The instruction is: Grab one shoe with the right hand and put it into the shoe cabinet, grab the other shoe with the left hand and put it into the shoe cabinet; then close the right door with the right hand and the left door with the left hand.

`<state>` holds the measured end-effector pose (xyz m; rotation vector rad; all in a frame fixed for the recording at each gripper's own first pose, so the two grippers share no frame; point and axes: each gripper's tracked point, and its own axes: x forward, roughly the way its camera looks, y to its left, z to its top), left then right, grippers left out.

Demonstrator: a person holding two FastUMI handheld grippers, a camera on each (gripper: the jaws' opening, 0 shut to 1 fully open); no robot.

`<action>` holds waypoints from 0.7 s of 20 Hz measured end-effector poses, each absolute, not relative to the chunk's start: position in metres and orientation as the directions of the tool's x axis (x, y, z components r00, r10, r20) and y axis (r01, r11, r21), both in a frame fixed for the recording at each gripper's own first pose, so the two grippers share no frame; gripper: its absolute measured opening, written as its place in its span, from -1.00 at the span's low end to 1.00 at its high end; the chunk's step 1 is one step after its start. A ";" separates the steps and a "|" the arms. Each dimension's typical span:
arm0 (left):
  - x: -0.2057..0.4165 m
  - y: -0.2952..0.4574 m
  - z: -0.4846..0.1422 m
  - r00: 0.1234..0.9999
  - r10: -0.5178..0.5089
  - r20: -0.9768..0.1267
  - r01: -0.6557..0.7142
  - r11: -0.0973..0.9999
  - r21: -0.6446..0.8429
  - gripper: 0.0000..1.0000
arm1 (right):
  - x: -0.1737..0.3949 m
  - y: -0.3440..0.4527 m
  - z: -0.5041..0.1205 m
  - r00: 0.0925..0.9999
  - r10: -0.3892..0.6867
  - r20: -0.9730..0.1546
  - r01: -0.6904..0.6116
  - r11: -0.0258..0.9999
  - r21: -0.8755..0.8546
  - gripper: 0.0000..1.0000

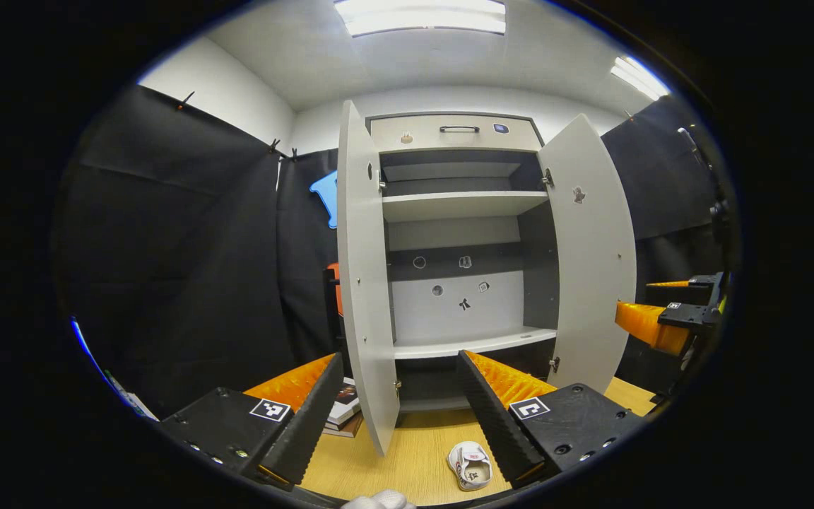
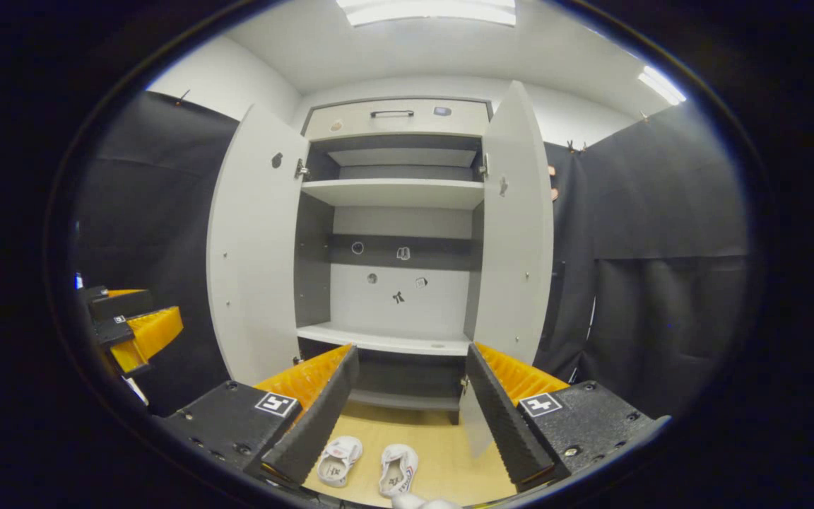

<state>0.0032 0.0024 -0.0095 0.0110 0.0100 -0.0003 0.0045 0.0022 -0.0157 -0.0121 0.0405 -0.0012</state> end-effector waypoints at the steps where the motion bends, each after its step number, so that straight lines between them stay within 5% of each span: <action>1: 0.003 0.002 -0.011 1.000 -0.001 -0.012 0.002 1.000 0.011 0.93 | 0.006 0.003 -0.019 0.999 0.002 -0.049 -0.002 1.000 -0.011 0.97; 9: -0.001 0.005 -0.020 0.999 0.001 -0.033 -0.001 1.000 0.010 0.94 | 0.012 0.018 -0.164 0.932 0.029 -0.360 -0.052 0.997 -0.056 0.97; 13: -0.009 0.008 -0.026 0.999 0.014 -0.050 -0.012 1.000 0.025 0.93 | 0.010 0.024 -0.258 0.842 0.048 -0.538 -0.069 0.997 -0.018 0.87; 14: -0.010 0.008 -0.027 0.999 0.016 -0.052 -0.015 1.000 0.025 0.93 | 0.010 0.026 -0.279 0.819 0.055 -0.571 -0.070 0.998 -0.005 0.72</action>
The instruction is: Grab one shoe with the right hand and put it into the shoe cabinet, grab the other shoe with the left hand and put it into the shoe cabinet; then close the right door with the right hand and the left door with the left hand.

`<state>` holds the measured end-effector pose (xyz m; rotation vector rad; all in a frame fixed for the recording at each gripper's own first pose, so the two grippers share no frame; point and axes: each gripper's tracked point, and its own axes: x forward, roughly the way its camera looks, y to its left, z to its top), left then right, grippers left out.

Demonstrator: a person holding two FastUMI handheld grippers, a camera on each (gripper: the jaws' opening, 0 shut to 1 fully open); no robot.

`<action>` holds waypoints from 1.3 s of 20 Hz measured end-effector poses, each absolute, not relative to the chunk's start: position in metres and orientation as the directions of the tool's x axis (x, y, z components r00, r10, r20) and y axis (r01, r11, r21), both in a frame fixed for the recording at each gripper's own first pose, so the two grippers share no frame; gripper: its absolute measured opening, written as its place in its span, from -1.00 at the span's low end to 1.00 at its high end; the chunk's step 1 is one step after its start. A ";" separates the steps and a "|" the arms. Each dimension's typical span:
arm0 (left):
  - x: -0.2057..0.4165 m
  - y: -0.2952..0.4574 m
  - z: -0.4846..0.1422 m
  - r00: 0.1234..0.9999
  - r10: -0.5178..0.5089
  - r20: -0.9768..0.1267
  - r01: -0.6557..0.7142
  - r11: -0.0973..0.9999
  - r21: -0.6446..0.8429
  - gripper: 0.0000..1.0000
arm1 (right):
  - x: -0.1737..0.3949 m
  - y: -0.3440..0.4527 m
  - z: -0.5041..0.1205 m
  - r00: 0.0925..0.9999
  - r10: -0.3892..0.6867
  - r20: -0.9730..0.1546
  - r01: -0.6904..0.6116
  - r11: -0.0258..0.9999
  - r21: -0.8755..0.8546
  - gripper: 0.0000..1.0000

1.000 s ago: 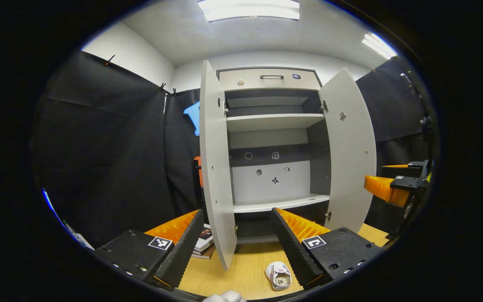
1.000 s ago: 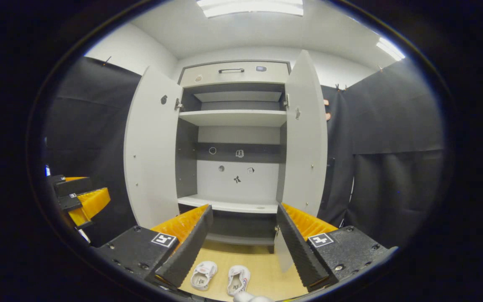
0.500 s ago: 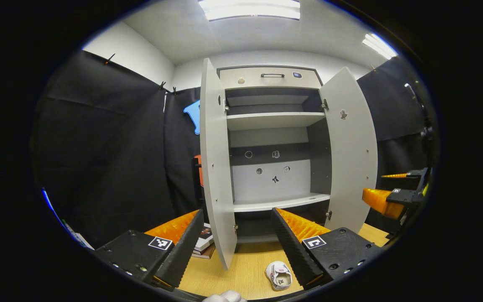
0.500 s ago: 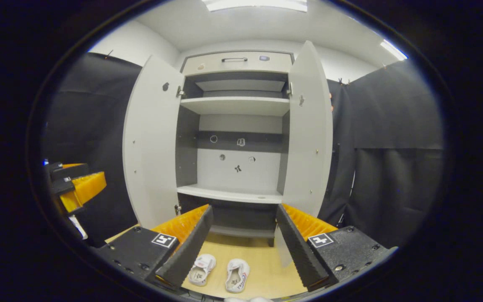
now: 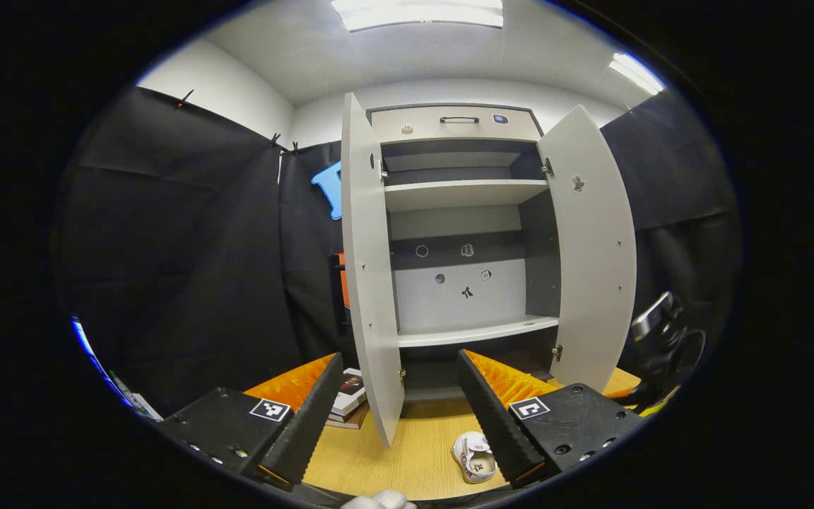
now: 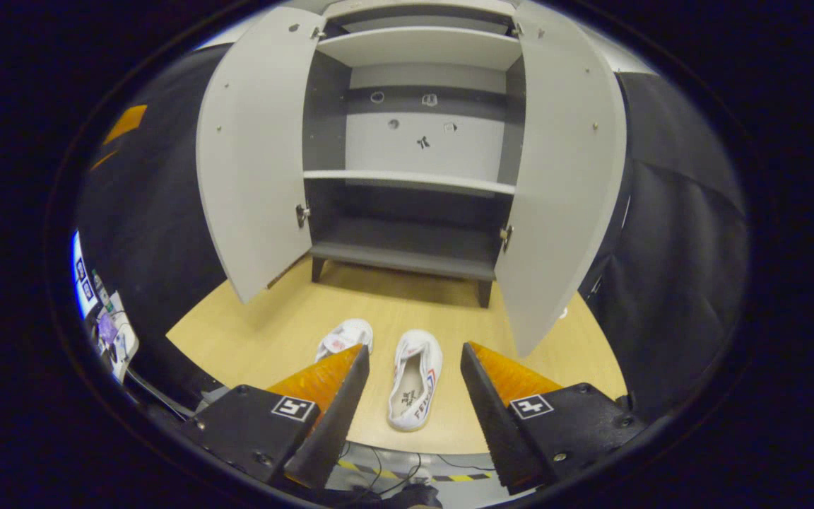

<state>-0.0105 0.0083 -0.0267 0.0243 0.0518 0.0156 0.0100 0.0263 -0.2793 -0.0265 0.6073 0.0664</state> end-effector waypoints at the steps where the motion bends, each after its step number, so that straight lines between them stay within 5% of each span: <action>1: -0.012 0.008 -0.027 0.998 0.019 -0.052 -0.018 1.000 0.024 0.94 | 0.009 0.030 -0.296 0.795 0.068 -0.603 -0.075 0.997 0.013 0.66; 15: -0.014 0.025 -0.032 0.988 0.128 -0.087 -0.125 0.991 0.041 0.93 | 0.099 0.046 -0.464 0.641 0.067 -0.764 -0.035 0.998 0.058 0.07; 18: -0.008 0.025 -0.037 0.983 0.150 -0.104 -0.147 0.989 0.028 0.94 | 0.120 0.049 -0.479 0.629 0.083 -0.773 -0.006 0.995 0.102 -0.36; 19: -0.006 0.025 -0.037 0.982 0.156 -0.108 -0.153 0.988 0.031 0.94 | 0.127 0.048 -0.482 0.635 0.082 -0.768 -0.011 0.995 0.097 -0.21; 20: -0.004 0.024 -0.037 0.981 0.162 -0.109 -0.159 0.987 0.035 0.94 | 0.132 0.049 -0.484 0.640 0.086 -0.764 -0.017 0.995 0.098 -0.39; 21: -0.001 0.024 -0.037 0.980 0.165 -0.110 -0.161 0.986 0.039 0.94 | 0.135 0.049 -0.486 0.640 0.086 -0.763 -0.014 0.995 0.100 -0.29; 24: 0.001 0.020 -0.037 0.979 0.172 -0.112 -0.169 0.985 0.039 1.00 | 0.135 0.053 -0.486 0.634 0.114 -0.765 -0.025 0.992 0.127 -0.77; 26: 0.001 0.019 -0.038 0.978 0.173 -0.114 -0.171 0.985 0.030 0.94 | 0.136 0.052 -0.484 0.625 0.134 -0.769 -0.008 0.986 0.165 -0.86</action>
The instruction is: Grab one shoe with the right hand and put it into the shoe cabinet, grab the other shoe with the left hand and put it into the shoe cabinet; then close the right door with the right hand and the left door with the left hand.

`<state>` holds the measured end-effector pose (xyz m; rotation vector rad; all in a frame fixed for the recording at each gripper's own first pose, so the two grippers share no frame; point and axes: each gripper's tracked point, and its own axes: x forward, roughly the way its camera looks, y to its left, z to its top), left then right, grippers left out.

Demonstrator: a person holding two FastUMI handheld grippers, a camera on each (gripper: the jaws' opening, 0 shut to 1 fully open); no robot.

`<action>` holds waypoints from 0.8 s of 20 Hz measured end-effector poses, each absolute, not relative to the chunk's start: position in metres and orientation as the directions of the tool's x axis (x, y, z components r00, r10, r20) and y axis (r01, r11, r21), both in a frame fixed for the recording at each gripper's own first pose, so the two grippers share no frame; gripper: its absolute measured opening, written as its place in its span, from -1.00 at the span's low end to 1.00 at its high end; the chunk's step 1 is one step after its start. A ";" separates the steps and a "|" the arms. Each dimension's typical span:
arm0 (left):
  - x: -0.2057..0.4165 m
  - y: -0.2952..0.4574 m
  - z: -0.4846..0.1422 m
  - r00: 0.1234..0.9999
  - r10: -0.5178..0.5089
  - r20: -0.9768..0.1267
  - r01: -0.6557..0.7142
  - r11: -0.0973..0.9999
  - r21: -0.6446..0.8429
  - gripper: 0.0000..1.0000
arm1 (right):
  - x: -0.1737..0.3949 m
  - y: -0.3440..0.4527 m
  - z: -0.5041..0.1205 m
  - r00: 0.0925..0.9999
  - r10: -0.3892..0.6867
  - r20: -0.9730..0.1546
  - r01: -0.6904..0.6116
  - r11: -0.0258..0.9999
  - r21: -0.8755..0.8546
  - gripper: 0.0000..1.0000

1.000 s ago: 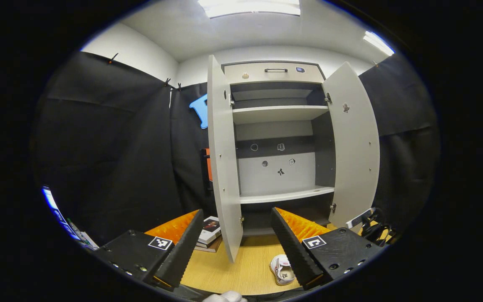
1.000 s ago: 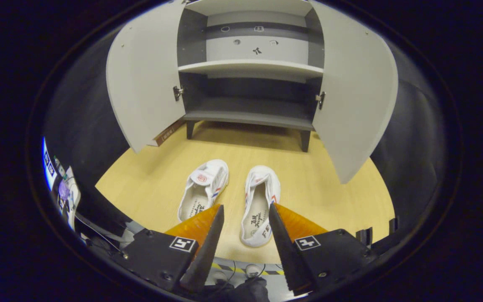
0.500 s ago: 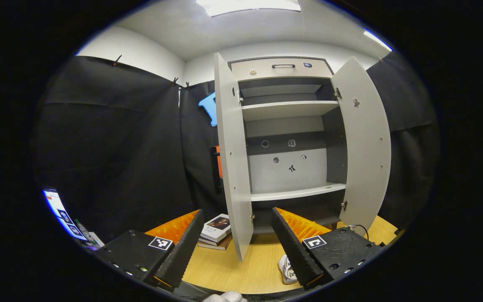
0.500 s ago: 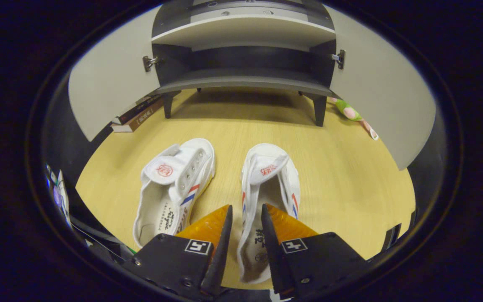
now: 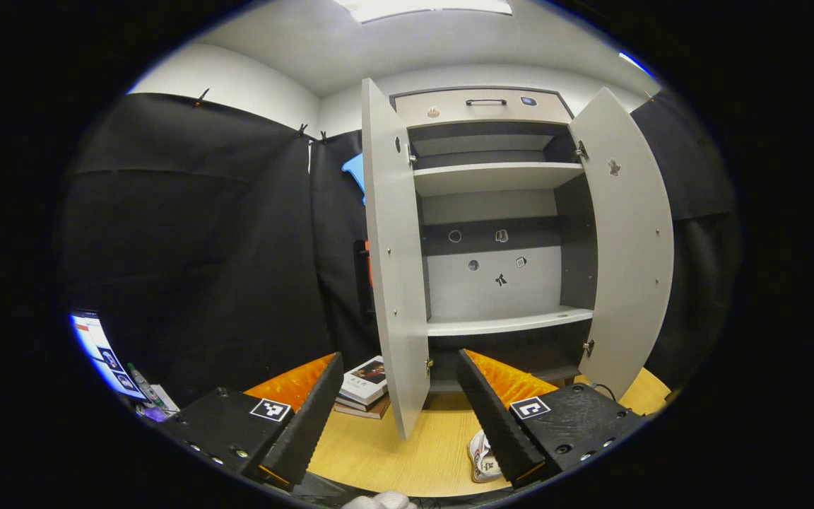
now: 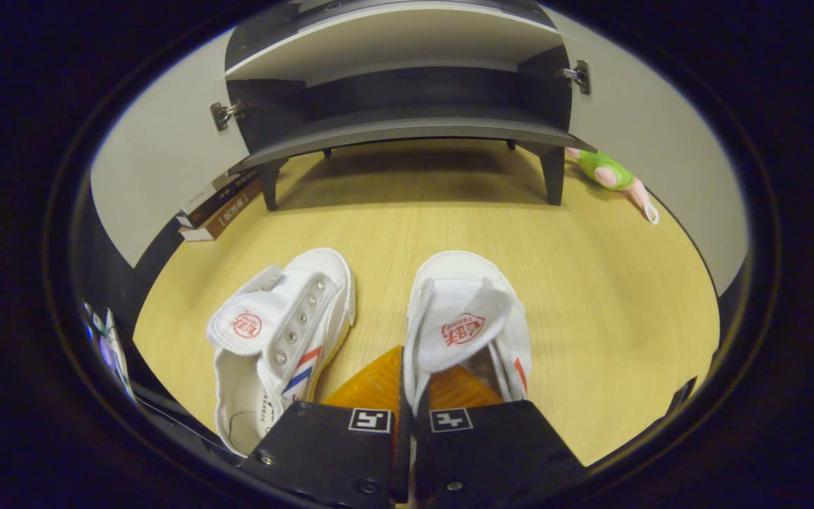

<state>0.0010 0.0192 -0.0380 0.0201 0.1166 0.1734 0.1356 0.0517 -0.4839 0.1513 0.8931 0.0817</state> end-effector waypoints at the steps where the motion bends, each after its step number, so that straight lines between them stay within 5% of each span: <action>1: 0.000 0.018 -0.040 0.978 0.174 -0.115 -0.172 0.985 0.028 0.94 | 0.136 0.049 -0.479 0.622 0.145 -0.769 -0.018 0.985 0.171 -0.88; 8: -0.001 0.016 -0.046 0.981 0.162 -0.106 -0.162 0.987 0.012 0.94 | 0.128 0.035 -0.403 0.694 0.152 -0.704 -0.072 0.987 0.142 -0.90; 16: 0.005 -0.010 -0.066 0.988 0.086 -0.126 -0.090 0.996 -0.025 1.00 | 0.173 0.036 -0.234 0.842 0.173 -0.511 -0.159 0.985 0.071 -0.91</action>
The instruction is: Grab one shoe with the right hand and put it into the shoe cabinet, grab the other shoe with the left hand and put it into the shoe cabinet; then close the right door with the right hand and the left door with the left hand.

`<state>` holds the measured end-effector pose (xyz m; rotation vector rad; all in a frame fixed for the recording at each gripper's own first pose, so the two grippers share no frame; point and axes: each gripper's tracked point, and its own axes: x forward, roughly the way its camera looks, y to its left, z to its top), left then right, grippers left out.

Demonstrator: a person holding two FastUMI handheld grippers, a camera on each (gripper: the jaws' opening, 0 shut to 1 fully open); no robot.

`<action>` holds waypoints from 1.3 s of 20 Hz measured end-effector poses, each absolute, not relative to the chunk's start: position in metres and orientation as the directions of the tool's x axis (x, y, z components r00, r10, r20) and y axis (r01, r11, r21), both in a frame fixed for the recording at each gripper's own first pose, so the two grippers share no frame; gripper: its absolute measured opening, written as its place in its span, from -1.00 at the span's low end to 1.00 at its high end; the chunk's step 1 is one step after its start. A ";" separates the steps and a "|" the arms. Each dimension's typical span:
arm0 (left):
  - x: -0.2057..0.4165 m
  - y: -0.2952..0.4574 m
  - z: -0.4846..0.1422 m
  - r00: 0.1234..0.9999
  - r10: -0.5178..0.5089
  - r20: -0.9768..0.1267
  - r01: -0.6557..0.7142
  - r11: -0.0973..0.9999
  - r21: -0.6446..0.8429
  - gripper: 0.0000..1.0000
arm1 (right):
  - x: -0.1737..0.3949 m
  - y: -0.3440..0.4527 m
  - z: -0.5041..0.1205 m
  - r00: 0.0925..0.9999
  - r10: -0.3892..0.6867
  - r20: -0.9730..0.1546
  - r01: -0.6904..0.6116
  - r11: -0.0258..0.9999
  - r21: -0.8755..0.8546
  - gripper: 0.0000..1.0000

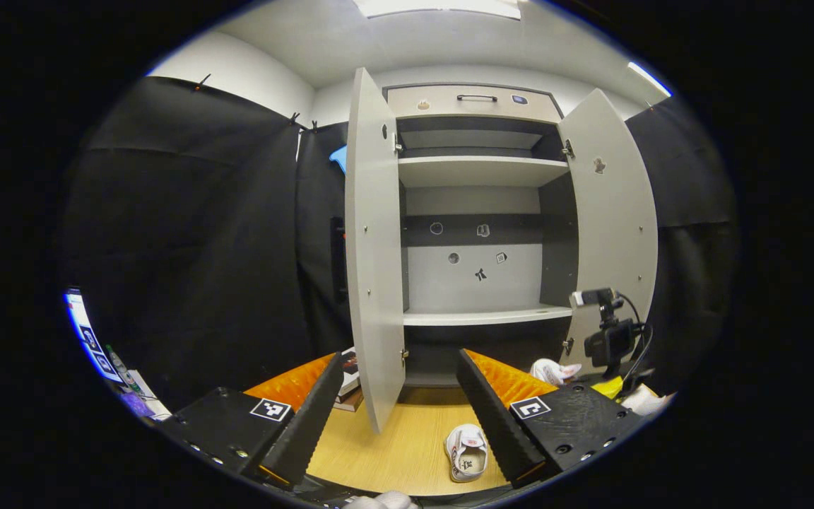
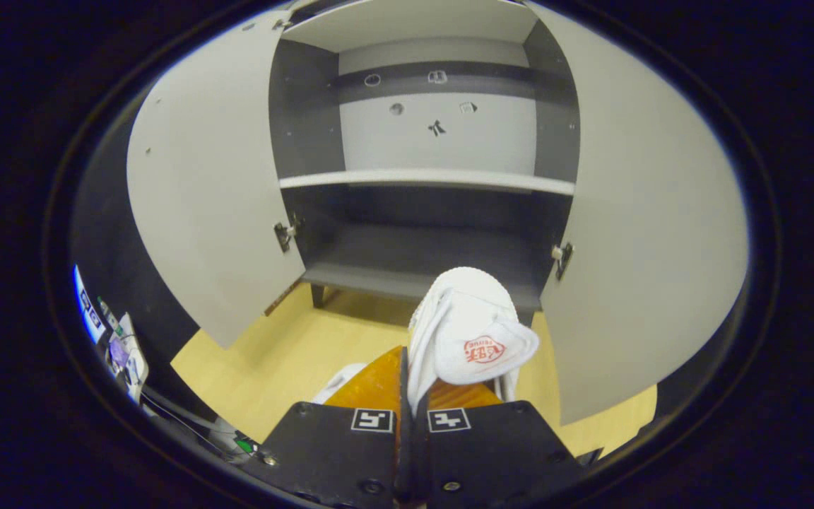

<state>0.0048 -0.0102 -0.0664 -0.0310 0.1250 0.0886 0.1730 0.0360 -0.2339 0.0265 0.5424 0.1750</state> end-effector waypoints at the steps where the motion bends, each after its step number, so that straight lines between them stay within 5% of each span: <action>1: 0.006 -0.012 -0.068 0.989 0.083 -0.126 -0.086 0.996 -0.023 0.94 | 0.184 0.038 -0.211 0.859 0.176 -0.480 -0.162 0.984 0.071 -0.85; 7: 0.009 -0.011 -0.079 0.984 0.101 -0.145 -0.103 0.995 -0.006 0.94 | 0.265 0.035 -0.099 0.937 0.137 -0.323 -0.148 0.989 -0.011 -0.91; 14: 0.011 0.003 -0.084 0.971 0.175 -0.161 -0.180 0.984 -0.016 0.94 | 0.376 0.036 -0.048 0.959 0.092 -0.268 -0.101 0.995 -0.022 -0.92; 26: 0.022 0.012 -0.085 0.948 0.259 -0.185 -0.266 0.964 -0.009 0.94 | 0.498 0.036 -0.112 0.879 0.019 -0.477 -0.070 0.993 -0.090 -0.91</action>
